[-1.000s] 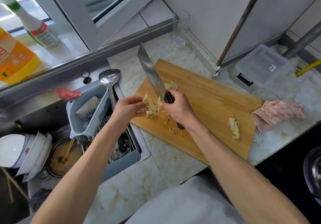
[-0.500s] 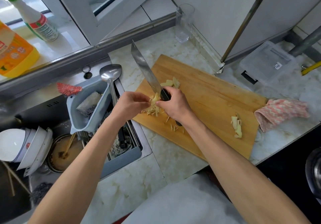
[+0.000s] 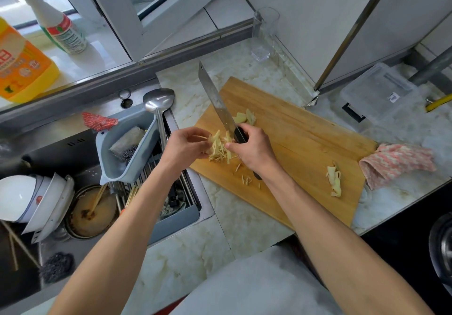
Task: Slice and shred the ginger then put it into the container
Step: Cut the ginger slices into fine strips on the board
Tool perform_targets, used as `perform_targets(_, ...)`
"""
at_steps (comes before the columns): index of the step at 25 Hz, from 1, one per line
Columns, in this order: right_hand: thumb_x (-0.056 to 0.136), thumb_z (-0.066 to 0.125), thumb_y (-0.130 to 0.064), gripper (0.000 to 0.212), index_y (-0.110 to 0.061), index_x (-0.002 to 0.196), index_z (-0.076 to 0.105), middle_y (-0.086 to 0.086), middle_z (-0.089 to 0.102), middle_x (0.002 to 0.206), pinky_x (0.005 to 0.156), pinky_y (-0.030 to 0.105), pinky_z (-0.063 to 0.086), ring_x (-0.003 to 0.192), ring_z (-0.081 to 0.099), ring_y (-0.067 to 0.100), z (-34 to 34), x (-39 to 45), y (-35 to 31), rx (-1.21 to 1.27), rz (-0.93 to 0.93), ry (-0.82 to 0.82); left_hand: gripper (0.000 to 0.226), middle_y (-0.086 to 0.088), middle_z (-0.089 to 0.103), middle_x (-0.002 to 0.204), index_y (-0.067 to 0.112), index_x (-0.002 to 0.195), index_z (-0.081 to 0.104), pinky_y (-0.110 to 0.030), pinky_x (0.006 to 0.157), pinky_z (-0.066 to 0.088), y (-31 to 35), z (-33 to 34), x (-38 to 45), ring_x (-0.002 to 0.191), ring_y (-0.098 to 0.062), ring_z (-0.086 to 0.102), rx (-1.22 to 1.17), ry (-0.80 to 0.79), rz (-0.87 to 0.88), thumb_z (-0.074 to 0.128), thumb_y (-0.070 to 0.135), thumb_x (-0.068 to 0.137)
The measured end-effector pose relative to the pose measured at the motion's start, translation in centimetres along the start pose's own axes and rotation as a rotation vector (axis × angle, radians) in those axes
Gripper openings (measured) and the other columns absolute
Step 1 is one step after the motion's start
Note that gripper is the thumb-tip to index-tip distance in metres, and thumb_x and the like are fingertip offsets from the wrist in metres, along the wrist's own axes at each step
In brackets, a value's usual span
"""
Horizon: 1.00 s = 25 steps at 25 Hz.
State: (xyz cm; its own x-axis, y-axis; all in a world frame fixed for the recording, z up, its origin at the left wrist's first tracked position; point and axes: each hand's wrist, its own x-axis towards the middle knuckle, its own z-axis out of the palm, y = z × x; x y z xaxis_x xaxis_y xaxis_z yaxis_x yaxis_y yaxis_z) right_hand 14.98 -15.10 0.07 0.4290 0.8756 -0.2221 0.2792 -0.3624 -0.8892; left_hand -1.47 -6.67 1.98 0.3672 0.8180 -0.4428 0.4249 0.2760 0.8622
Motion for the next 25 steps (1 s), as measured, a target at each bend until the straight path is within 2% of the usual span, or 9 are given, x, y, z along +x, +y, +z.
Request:
perform_targets(2, 0.08, 0.081, -0.015, 0.038, -0.016, 0.117, 0.071, -0.014, 0.064, 0.083, 0.062, 0.021, 0.046, 0.069, 0.058, 0.002, 0.4, 0.0, 0.0, 0.043, 0.001, -0.013, 0.019, -0.012, 0.074, 0.087, 0.004, 0.105, 0.07, -0.029, 0.072, 0.061, 0.2, 0.7, -0.3, 0.075, -0.021, 0.072, -0.076, -0.079, -0.013, 0.071, -0.001, 0.087)
perform_targets(5, 0.079, 0.08, -0.012, 0.041, -0.014, 0.118, 0.07, -0.016, 0.062, 0.081, 0.059, 0.02, 0.043, 0.065, 0.055, 0.0, 0.8, 0.0, -0.1, 0.052, -0.007, -0.012, 0.019, -0.009, 0.073, 0.087, 0.006, 0.103, 0.071, -0.029, 0.073, 0.061, 0.2, 1.1, -0.6, 0.077, -0.017, 0.071, 0.001, -0.095, 0.013, 0.072, -0.001, 0.086)
perform_targets(10, 0.077, 0.075, -0.011, 0.029, -0.019, 0.105, 0.071, -0.004, 0.069, 0.08, 0.055, 0.03, 0.052, 0.066, 0.063, 0.016, 0.9, -0.4, -0.9, 0.072, -0.036, -0.079, 0.015, -0.003, 0.074, 0.08, 0.013, 0.098, 0.071, -0.027, 0.071, 0.06, 0.1, 0.9, -0.8, 0.07, -0.012, 0.069, 0.186, -0.086, 0.098, 0.072, 0.004, 0.086)
perform_targets(12, 0.073, 0.073, -0.013, 0.033, -0.021, 0.106, 0.07, 0.003, 0.073, 0.088, 0.063, 0.037, 0.057, 0.077, 0.069, 0.022, 1.0, -0.4, -1.0, 0.071, -0.04, -0.1, 0.015, -0.005, 0.074, 0.082, 0.013, 0.098, 0.07, -0.03, 0.074, 0.061, 0.1, 0.8, -0.8, 0.07, -0.013, 0.07, 0.207, -0.103, 0.112, 0.072, 0.005, 0.086)
perform_targets(14, 0.072, 0.072, -0.011, 0.032, -0.018, 0.103, 0.07, 0.004, 0.072, 0.085, 0.06, 0.036, 0.055, 0.07, 0.065, 0.018, 1.1, -0.4, -0.9, 0.079, -0.031, -0.113, 0.015, -0.006, 0.073, 0.081, 0.012, 0.097, 0.069, -0.036, 0.077, 0.061, 0.1, 0.8, -0.9, 0.07, -0.016, 0.069, 0.205, -0.118, 0.113, 0.072, 0.003, 0.085)
perform_targets(17, 0.07, 0.069, -0.011, 0.023, -0.011, 0.093, 0.066, 0.002, 0.06, 0.073, 0.052, 0.032, 0.042, 0.06, 0.05, 0.014, 1.4, -0.3, -0.7, 0.096, -0.013, -0.12, 0.015, -0.007, 0.071, 0.076, 0.009, 0.094, 0.066, -0.043, 0.08, 0.06, 0.0, 0.9, -0.7, 0.068, -0.018, 0.067, 0.167, -0.123, 0.108, 0.07, -0.001, 0.083)
perform_targets(21, 0.074, 0.07, -0.008, 0.015, -0.006, 0.087, 0.062, -0.003, 0.051, 0.066, 0.048, 0.028, 0.037, 0.056, 0.045, 0.014, 1.0, -0.2, -0.4, 0.103, -0.011, -0.133, 0.017, -0.007, 0.071, 0.081, 0.011, 0.097, 0.066, -0.038, 0.079, 0.06, -0.2, 0.5, -0.7, 0.07, -0.018, 0.068, 0.084, -0.157, 0.067, 0.076, 0.004, 0.084)
perform_targets(25, 0.075, 0.071, -0.007, 0.017, -0.003, 0.088, 0.061, 0.0, 0.05, 0.065, 0.047, 0.029, 0.038, 0.055, 0.046, 0.015, 1.0, -0.3, -0.4, 0.107, -0.021, -0.158, 0.021, -0.007, 0.07, 0.078, 0.011, 0.092, 0.06, -0.037, 0.076, 0.06, -0.2, 0.6, -0.6, 0.069, -0.02, 0.067, 0.094, -0.146, 0.063, 0.076, 0.002, 0.082)
